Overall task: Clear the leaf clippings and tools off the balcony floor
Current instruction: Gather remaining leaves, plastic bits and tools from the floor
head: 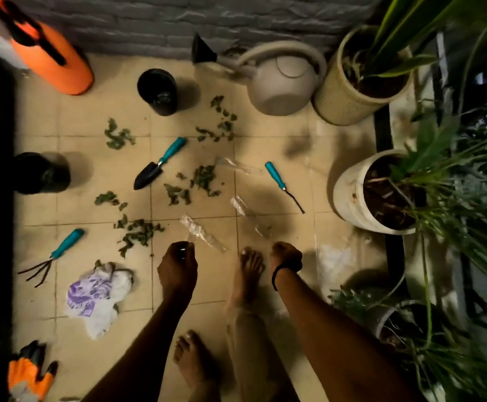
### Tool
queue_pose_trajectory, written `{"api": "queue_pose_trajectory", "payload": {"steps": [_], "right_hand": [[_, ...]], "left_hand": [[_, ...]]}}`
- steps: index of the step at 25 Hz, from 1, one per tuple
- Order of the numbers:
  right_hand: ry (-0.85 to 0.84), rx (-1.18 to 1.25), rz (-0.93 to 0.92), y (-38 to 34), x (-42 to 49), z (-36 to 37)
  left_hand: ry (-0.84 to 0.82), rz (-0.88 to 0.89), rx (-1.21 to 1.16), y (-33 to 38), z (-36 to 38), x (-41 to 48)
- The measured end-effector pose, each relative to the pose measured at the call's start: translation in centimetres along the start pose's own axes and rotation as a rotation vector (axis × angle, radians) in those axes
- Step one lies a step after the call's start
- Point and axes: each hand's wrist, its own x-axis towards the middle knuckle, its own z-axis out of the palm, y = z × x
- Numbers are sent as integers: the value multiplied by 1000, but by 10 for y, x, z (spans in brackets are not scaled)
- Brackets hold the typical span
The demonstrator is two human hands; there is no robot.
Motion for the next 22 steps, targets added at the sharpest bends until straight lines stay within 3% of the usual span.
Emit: {"api": "queue_pose_trajectory", "payload": {"steps": [8, 16, 19, 22], "right_hand": [[27, -279, -101, 20, 158, 81], [53, -490, -186, 46, 203, 116], [56, -506, -312, 39, 197, 117], [22, -511, -599, 15, 180, 131]], "left_hand": [[-30, -41, 30, -47, 134, 91], [-72, -67, 61, -52, 165, 128], [-37, -32, 45, -46, 159, 146], [9, 6, 41, -42, 153, 168]]}}
